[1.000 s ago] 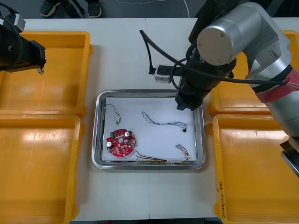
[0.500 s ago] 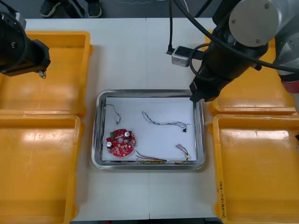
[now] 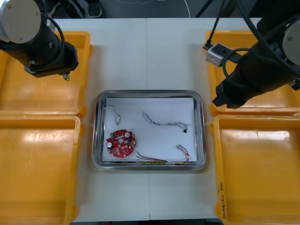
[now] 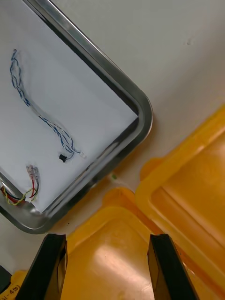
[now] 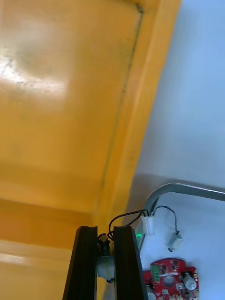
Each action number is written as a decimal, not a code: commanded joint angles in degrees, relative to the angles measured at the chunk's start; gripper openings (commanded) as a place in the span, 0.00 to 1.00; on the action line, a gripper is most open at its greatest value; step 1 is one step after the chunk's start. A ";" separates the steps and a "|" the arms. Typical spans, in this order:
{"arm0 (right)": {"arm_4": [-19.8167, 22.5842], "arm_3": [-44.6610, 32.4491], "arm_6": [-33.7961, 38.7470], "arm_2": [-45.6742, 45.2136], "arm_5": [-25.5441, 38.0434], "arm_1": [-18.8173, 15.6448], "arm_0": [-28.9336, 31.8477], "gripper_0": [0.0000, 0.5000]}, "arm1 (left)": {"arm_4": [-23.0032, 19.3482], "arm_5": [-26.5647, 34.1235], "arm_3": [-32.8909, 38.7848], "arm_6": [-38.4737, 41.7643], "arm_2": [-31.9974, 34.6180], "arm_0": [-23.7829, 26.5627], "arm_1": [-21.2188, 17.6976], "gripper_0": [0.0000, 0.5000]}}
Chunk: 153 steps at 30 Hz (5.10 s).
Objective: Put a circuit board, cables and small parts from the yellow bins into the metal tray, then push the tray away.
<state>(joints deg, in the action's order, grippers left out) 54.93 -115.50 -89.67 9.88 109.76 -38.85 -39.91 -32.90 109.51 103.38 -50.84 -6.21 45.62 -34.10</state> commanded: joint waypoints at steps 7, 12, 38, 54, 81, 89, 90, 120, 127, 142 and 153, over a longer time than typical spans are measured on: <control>1.94 -4.47 1.60 -11.64 0.24 -5.27 10.64 1.00 | -0.23 0.49 -7.41 5.49 -4.69 9.66 7.21 0.00; 2.03 -5.88 2.74 -15.33 0.24 -6.50 13.81 1.00 | 0.91 0.49 -8.46 6.37 -6.27 10.63 10.90 0.00; -5.18 -14.58 23.66 -18.50 0.24 -8.43 28.49 1.00 | 6.19 -4.22 -11.71 7.16 -19.01 4.74 19.34 0.00; -5.79 -14.58 28.58 -18.50 0.24 -7.46 31.30 1.00 | 9.44 -12.65 -11.71 4.79 -20.77 -2.38 19.43 0.00; -4.74 -14.58 29.81 -18.58 0.24 -7.46 32.79 1.00 | 11.90 -12.48 -9.08 4.79 -19.89 -3.70 19.34 1.00; -4.21 -14.58 29.37 -18.50 0.24 -7.46 32.79 1.00 | 12.51 -8.96 -3.45 4.35 -16.29 -3.52 18.72 1.00; -4.21 -14.58 29.29 -18.50 0.24 -7.46 32.70 1.00 | 12.51 -8.00 -2.22 4.35 -15.76 -3.34 18.28 1.00; -3.25 -14.58 28.14 -18.50 -0.51 -7.46 32.79 1.00 | -7.52 0.49 4.63 2.85 0.67 2.54 -5.53 1.00; -2.89 -14.58 27.79 -18.58 -0.51 -7.46 32.79 1.00 | -10.78 0.49 2.52 0.83 2.34 2.46 -10.54 1.00; -2.10 -14.67 27.27 -18.67 0.02 -7.46 32.79 1.00 | -9.99 0.49 5.07 -14.55 12.98 -8.71 -12.39 1.00; -2.72 -14.58 26.47 -18.67 0.24 -7.46 32.79 1.00 | -11.13 0.49 9.47 -22.19 20.62 -17.85 -12.30 1.00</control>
<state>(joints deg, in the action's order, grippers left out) 52.41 -128.47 -61.23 -6.95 109.74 -44.98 -7.82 -43.40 109.63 110.08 -67.34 11.08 30.32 -44.30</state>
